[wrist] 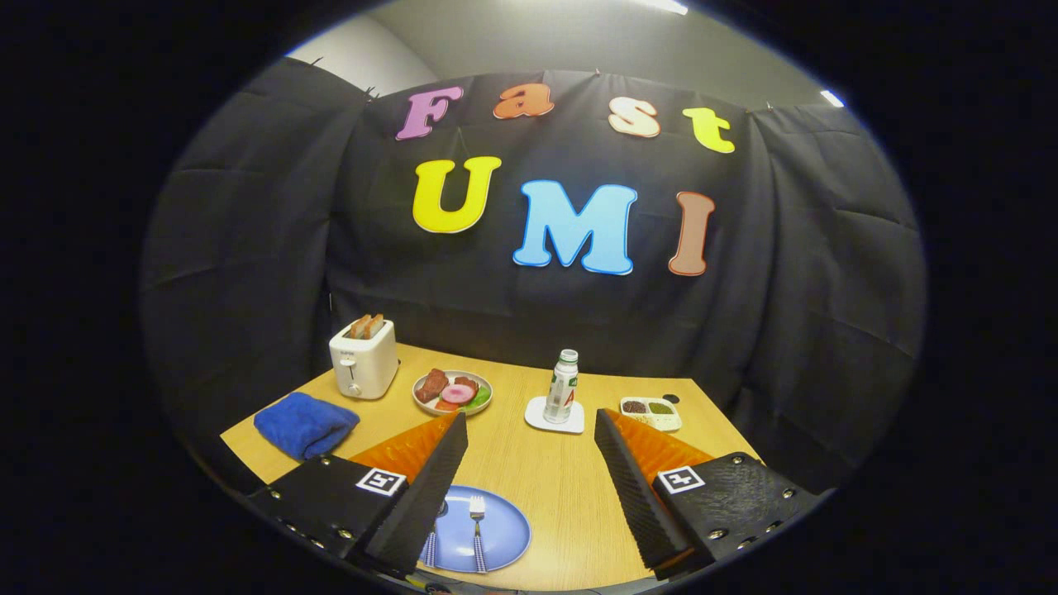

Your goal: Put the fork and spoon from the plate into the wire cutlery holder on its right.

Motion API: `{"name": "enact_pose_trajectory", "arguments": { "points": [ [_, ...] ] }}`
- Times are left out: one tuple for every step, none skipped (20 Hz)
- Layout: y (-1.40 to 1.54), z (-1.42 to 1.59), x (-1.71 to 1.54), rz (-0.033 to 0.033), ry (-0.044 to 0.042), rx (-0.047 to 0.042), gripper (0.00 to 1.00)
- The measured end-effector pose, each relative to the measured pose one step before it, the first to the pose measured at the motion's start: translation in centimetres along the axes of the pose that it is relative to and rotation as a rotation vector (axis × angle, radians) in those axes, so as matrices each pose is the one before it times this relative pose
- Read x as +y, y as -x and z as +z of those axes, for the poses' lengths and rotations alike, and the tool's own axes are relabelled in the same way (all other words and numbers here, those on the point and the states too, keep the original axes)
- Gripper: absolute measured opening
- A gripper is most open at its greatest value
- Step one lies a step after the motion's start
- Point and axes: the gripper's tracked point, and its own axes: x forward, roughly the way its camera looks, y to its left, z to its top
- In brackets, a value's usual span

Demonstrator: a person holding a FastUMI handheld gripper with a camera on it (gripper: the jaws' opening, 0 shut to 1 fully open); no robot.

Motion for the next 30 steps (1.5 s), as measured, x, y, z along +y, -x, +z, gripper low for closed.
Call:
{"name": "enact_pose_trajectory", "arguments": {
  "points": [
    [-0.185,-0.927,0.287,0.00697,0.01535,0.03064,0.95],
    [-0.198,-0.921,0.365,0.00931,0.01800,0.03488,0.95],
    [-0.261,-0.993,0.369,0.00939,0.01646,0.03289,0.95],
    [-0.220,-0.792,0.284,0.01052,0.01348,0.02821,0.95],
    [-0.247,-0.721,0.401,0.01426,0.01050,0.02642,0.95],
    [-0.277,-0.735,0.407,0.01234,0.01015,0.02345,0.95],
    [-0.288,-0.830,0.415,0.01461,0.01281,0.02347,0.95],
    [-0.273,-0.712,0.463,0.01520,0.01452,0.02477,0.95],
    [-0.321,-0.959,0.414,0.01079,0.01557,0.02695,0.95],
    [-0.254,-0.771,0.554,0.01634,0.01424,0.02940,0.95],
    [-0.314,-0.837,0.581,0.01781,0.01074,0.02797,0.95],
    [-0.280,-0.749,0.580,0.01646,0.01150,0.02878,0.95],
    [-0.387,-0.721,0.338,0.01184,0.01080,0.02601,0.95],
    [-0.314,-0.677,0.165,0.00397,0.00935,0.02661,0.95],
    [-0.287,-0.722,0.158,0.00293,0.00856,0.02353,0.95],
    [-0.358,-0.561,0.106,-0.00023,0.00623,0.02365,0.95],
    [-0.270,-0.603,0.214,0.00472,0.00252,0.02243,0.95],
    [-0.498,-0.500,0.261,0.00779,-0.00168,0.02412,0.95],
    [-0.443,-0.621,0.141,0.00881,-0.00461,0.02714,0.95],
    [-0.421,-0.573,0.108,0.00797,-0.00681,0.03200,0.95],
    [-0.645,-0.798,0.295,0.01302,-0.01149,0.03404,0.95],
    [-0.602,-0.656,0.222,0.01588,-0.01337,0.03654,0.95],
    [-0.532,-0.510,-0.095,-0.00328,-0.00816,0.03321,0.95],
    [-0.442,-0.418,0.037,0.00941,-0.00750,0.02836,0.92],
    [-0.537,-0.425,0.106,0.00420,-0.00647,0.02294,0.83],
    [-0.413,-0.428,-0.037,0.00200,-0.00094,0.02659,0.83],
    [-0.482,-0.416,-0.147,-0.00199,-0.00221,0.02370,0.83],
    [-0.249,-0.267,0.016,0.00363,-0.00437,0.01860,0.83],
    [-0.287,-0.242,0.244,0.00792,-0.00604,0.01277,0.83],
    [-0.231,-0.102,0.126,0.00337,-0.00347,0.01282,0.83]
  ]
}}
